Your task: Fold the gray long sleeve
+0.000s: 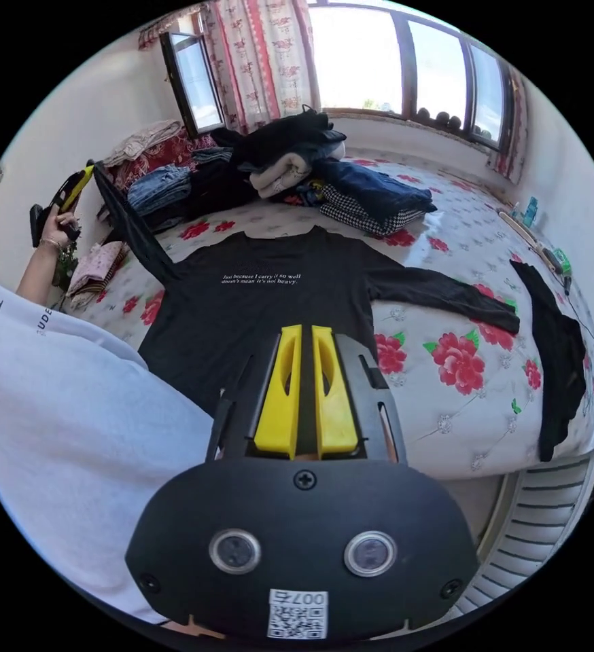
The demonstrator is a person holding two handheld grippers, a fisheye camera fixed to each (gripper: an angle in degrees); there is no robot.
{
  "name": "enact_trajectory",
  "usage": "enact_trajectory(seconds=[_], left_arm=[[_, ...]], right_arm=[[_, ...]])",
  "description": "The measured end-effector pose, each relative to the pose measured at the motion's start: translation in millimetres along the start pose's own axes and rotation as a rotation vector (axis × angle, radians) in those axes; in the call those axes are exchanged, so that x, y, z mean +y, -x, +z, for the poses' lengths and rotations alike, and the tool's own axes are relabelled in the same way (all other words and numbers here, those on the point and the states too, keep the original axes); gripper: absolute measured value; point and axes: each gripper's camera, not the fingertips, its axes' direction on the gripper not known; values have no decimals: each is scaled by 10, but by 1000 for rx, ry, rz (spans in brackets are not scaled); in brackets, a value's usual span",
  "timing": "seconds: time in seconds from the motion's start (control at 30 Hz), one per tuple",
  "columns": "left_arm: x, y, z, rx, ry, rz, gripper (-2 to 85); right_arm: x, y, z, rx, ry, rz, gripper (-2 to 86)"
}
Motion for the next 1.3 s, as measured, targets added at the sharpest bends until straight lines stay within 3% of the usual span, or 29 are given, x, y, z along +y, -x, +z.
enact_trajectory(seconds=[0.1,0.17,0.3,0.4,0.7,0.93,1.17,1.3], left_arm=[[339,-707,1104,258,263,111,65],[743,-936,1602,318,435,94,109],[1747,-1102,1980,100,697,111,113],[2249,-878,1932,-35,805,-20,109],[2943,-439,1927,-347,884,-213,99],[3298,-244,2409,-381,992,-248,107],[3526,-100,2760,-506,1059,-185,82],[3609,-74,2806,-532,1030,-169,80]], right_arm=[[15,-171,-16,-28,-33,68,17],[48,-321,-24,-39,-39,122,27],[147,-528,-36,-49,-50,183,40],[172,-651,87,-50,-19,199,45],[-598,-495,988,-179,78,18,54],[-1010,-279,1943,-170,334,-134,20],[-948,-615,902,-52,0,-188,-2],[-686,-864,918,3,87,-153,-3]])
